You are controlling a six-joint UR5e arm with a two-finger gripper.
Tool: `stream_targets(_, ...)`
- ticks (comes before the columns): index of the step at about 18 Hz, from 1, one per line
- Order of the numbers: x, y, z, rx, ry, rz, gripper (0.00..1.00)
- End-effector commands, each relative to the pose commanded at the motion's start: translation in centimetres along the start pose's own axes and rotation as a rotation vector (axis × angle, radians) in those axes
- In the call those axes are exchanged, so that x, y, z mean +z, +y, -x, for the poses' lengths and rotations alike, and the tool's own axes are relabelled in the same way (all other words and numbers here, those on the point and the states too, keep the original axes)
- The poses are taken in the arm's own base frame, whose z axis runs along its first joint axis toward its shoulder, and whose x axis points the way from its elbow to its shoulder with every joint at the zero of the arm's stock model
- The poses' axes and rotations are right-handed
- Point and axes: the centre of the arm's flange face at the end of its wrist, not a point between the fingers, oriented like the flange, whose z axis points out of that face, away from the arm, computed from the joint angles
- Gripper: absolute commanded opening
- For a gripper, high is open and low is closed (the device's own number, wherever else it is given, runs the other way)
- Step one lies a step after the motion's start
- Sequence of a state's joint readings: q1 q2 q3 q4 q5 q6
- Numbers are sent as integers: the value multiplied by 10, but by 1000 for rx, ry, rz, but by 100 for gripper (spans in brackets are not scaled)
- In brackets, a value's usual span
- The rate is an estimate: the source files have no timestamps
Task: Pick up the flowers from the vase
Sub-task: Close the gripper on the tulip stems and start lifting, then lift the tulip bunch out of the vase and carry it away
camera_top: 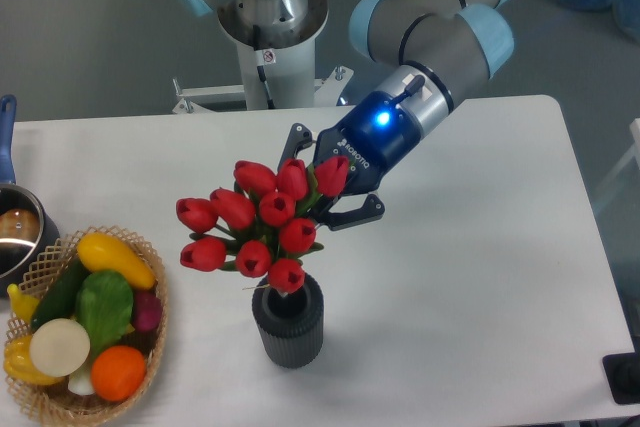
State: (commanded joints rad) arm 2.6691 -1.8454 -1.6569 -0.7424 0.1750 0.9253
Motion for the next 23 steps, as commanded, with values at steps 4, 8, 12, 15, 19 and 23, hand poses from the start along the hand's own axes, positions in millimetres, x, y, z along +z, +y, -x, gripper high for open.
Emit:
stream_targets(4,-12,-23,4,-8,-2,-33,32)
stream_targets(8,-29,-32,10,-10,-24,-47,29)
stream_targets(12,-49,-43,18,13,-59,-52,29)
stream_targets(15,-65,-46,29,24,-94,-47,29)
stream_targets(19,-86,-40,43,22,-137,-43,28)
stream_targets(23,-113,-37,62,48,-323,123,28)
